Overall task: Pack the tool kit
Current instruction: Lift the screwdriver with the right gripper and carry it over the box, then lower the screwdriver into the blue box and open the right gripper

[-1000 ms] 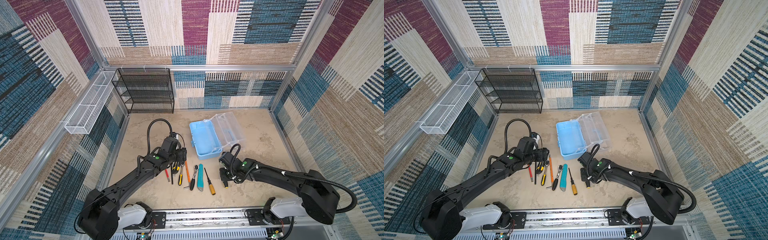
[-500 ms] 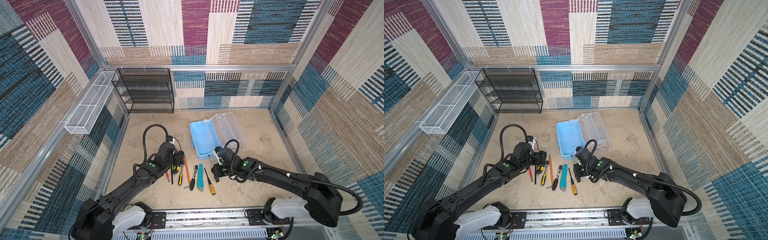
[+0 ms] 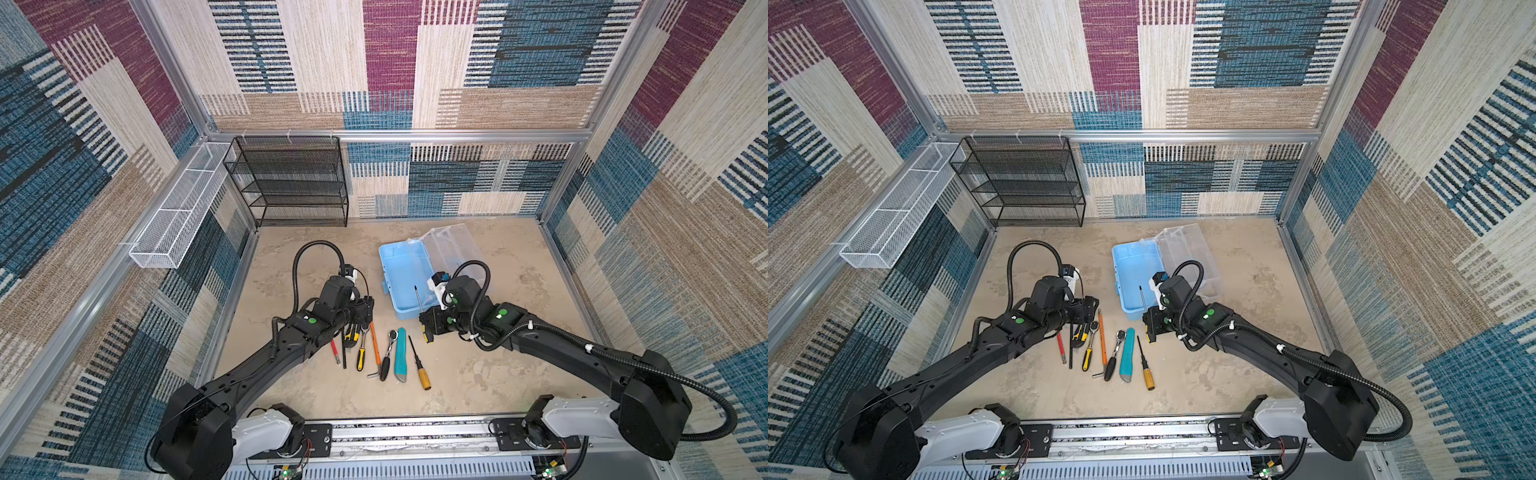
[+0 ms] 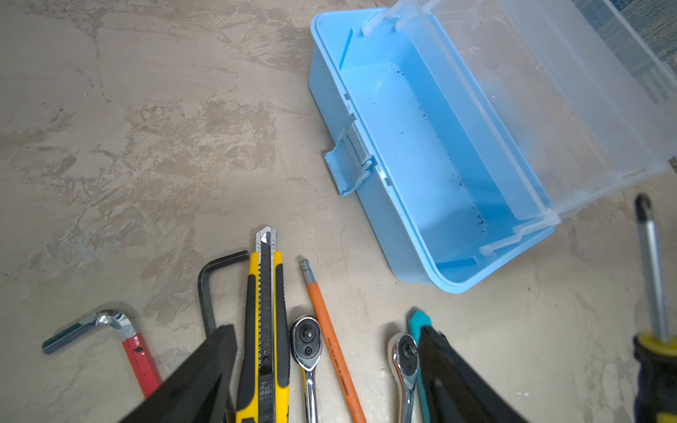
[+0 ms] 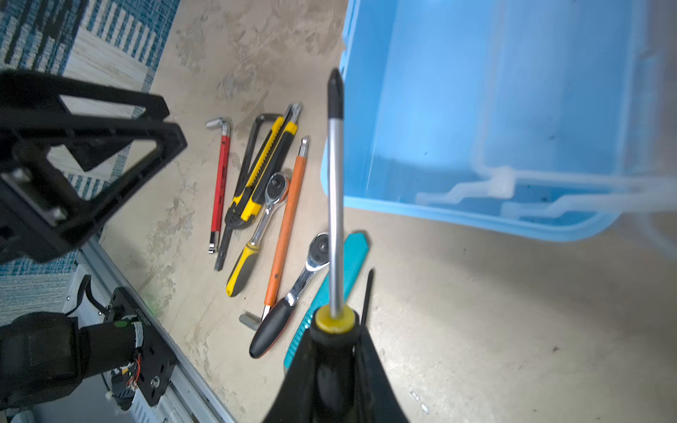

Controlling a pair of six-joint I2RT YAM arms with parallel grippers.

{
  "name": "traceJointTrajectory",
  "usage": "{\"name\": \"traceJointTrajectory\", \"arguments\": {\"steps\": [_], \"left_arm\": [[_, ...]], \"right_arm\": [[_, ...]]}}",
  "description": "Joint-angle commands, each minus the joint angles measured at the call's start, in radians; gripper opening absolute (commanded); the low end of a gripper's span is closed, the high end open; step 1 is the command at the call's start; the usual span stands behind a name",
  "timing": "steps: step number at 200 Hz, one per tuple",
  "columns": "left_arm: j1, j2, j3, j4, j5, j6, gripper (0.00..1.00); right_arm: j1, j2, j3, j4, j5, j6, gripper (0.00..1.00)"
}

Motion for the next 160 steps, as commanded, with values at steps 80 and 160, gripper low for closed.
{"name": "traceJointTrajectory", "arguments": {"steps": [80, 160], "left_arm": [[-0.002, -0.001, 0.015, -0.033, 0.011, 0.061, 0.92], [-0.003, 0.023, 0.041, -0.049, 0.012, 0.072, 0.99]], "right_arm": [[-0.350, 0.099, 0.272, -0.077, 0.001, -0.359, 0.05], [-0.495, 0.347, 0.499, -0.130, 0.096, -0.530, 0.06]]}}
